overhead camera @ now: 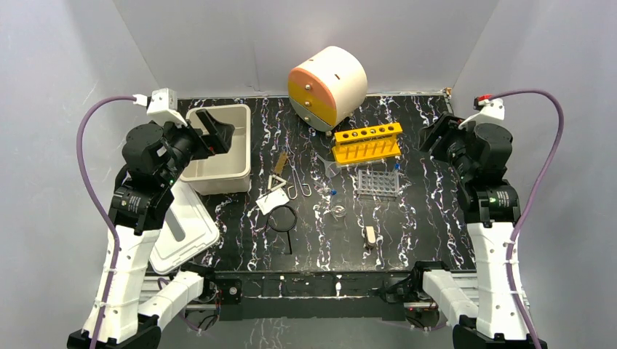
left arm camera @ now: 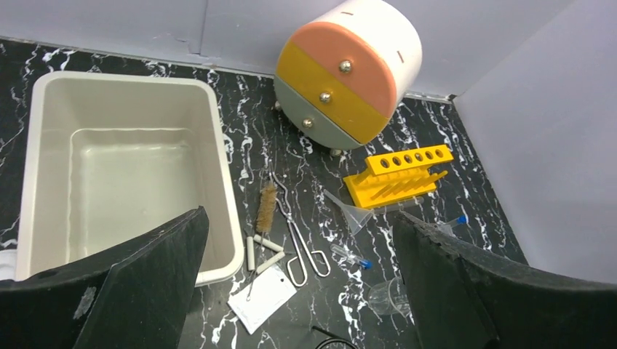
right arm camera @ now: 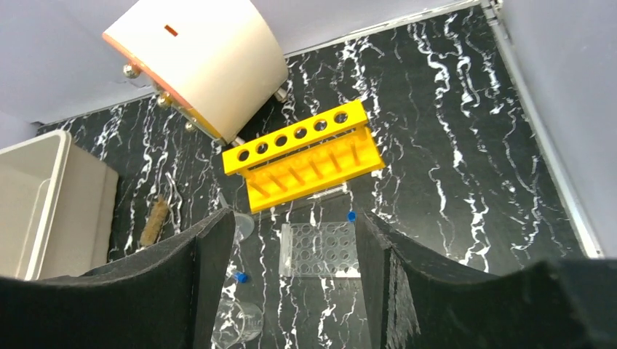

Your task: Organize the chemistry lab equipment

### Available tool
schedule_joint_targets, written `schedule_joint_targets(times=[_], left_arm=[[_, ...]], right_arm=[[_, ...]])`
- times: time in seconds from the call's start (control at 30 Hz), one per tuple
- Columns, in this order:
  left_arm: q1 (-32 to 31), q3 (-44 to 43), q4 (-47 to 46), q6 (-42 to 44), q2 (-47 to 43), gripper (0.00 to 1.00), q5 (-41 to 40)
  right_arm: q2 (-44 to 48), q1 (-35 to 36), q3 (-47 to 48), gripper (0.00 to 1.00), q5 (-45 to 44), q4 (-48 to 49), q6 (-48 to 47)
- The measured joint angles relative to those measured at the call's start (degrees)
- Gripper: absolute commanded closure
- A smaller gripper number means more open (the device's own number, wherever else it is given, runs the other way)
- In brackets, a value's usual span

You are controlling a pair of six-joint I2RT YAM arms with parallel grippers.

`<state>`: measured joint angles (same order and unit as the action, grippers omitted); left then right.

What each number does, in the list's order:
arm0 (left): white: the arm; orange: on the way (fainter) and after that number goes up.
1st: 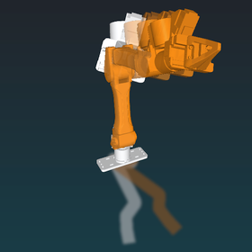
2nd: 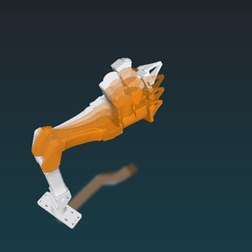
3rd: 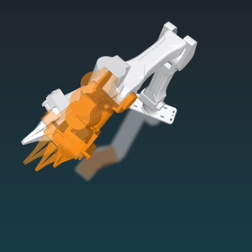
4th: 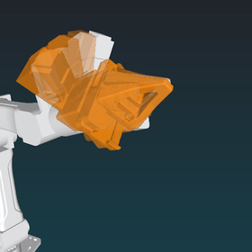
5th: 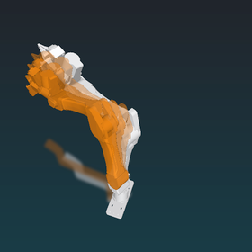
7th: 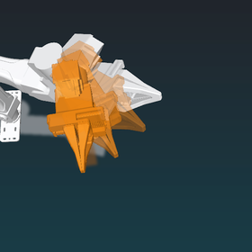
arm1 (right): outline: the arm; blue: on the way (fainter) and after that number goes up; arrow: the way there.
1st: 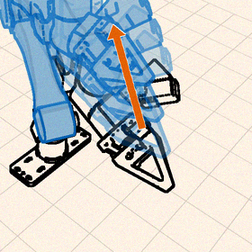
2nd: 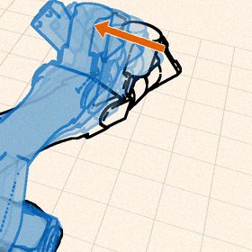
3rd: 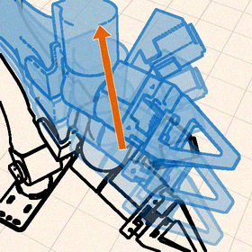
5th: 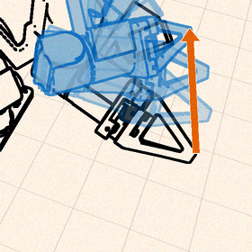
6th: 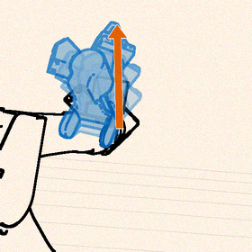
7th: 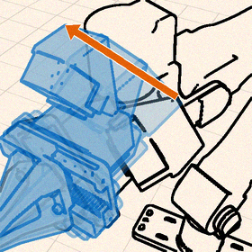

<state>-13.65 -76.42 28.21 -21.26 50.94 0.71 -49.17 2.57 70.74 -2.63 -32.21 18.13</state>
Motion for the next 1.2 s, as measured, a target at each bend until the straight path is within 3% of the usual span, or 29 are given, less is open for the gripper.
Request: schedule_joint_targets(times=[0.3, 0.5, 0.7, 0.87, 1.0, 1.07, 1.2], left_arm=[[-0.1, 2.4, -3.5, -1.9, 1.1, 0.02, 4.4], [-0.1, 7.2, -6.6, -4.9, 2.9, 0.02, 9.6], [-0.1, 11.5, -12.6, -7.7, 3.3, 0.02, 20.2], [-0.4, 11.5, -17.1, -10.2, 5.0, 0.02, 24.8], [-0.4, 11.8, -18.2, -11.0, 5.2, 0.02, 24.7], [-0.4, 11.8, -17.8, -11.0, 5.2, 0.02, 23.5], [-0.4, 10.0, -13.1, -10.0, 5.8, 0.02, 18.0]], right_arm=[[3.3, -0.3, -8.6, 0.16, 8.5, 7.4, 2.3], [3.5, -0.3, -12.3, 0.16, 18.3, 11.3, 3.2], [-0.3, 1.9, -12.4, 0.2, 24.4, 11.8, 4.3], [-7.0, 9.1, -10.8, 0.26, 21.8, 9.7, 3.8], [-13.1, 20.9, -7.8, 0.31, 14.2, 7.5, 2.2], [-15.6, 26.2, -7.2, 0.35, 11.8, 7.0, 1.3], [-23.1, 30.4, -5.5, 0.42, 9.7, 5.9, -1.4]])
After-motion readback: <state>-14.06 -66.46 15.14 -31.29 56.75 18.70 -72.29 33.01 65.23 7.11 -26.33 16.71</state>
